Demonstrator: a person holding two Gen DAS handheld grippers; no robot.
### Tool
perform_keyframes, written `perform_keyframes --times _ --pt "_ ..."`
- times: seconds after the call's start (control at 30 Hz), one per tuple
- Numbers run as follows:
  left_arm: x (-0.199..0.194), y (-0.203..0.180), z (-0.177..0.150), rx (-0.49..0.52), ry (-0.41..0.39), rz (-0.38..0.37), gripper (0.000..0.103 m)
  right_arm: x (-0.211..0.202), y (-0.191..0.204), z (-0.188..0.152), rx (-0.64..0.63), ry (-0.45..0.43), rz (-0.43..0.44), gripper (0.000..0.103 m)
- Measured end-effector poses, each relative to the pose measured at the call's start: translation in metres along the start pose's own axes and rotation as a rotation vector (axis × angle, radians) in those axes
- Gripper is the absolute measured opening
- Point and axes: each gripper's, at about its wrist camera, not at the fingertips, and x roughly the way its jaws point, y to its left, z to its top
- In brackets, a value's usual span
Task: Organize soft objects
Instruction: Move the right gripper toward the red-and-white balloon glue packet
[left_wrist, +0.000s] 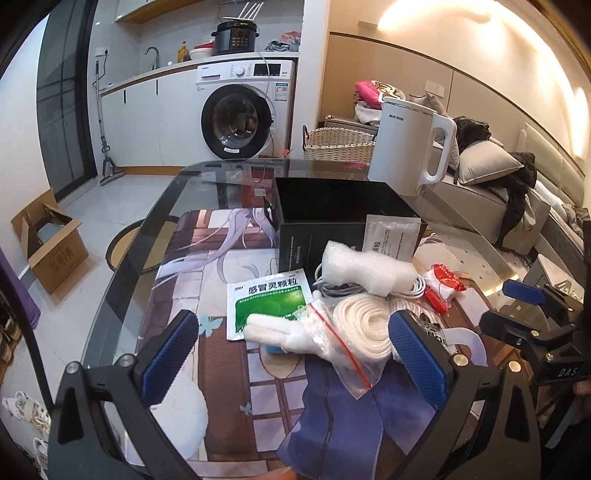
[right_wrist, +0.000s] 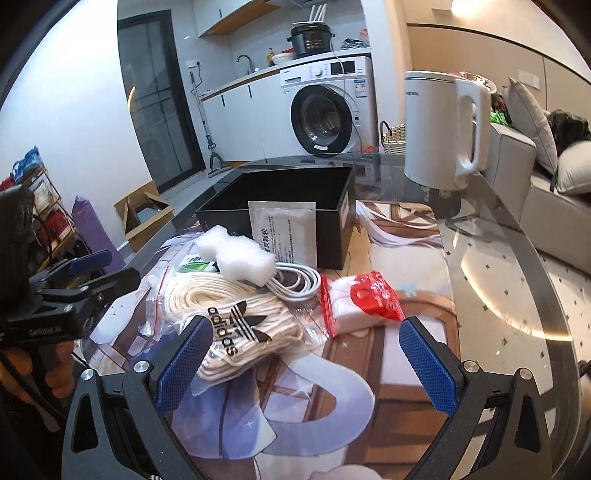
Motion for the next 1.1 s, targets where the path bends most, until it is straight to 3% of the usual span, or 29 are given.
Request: perform_keyframes --times 0.17,0.4,0.6,1.1 --pt "-0.013 -0.004 -0.011 -0.018 0.024 -0.021 0.103 -0.017 0.012 -0.011 -0.051 -0.036 -0.021 0.103" --pt "-0.039 -0.014 -0.006 0.003 -0.018 -0.024 0.103 -0.040 0.023 -0.011 -0.023 -0.048 0.014 0.103" --pt "-0.047 -0.015 0.003 0.009 -0.070 -0.003 0.103 -0.056 0.027 -0.004 -0.086 -0.068 0.001 0.103" --pt "-0.005 -0.005 0.018 0.011 -0.033 0.018 0.103 -0.008 0.007 0.026 -0.120 -0.024 -0.038 0.103"
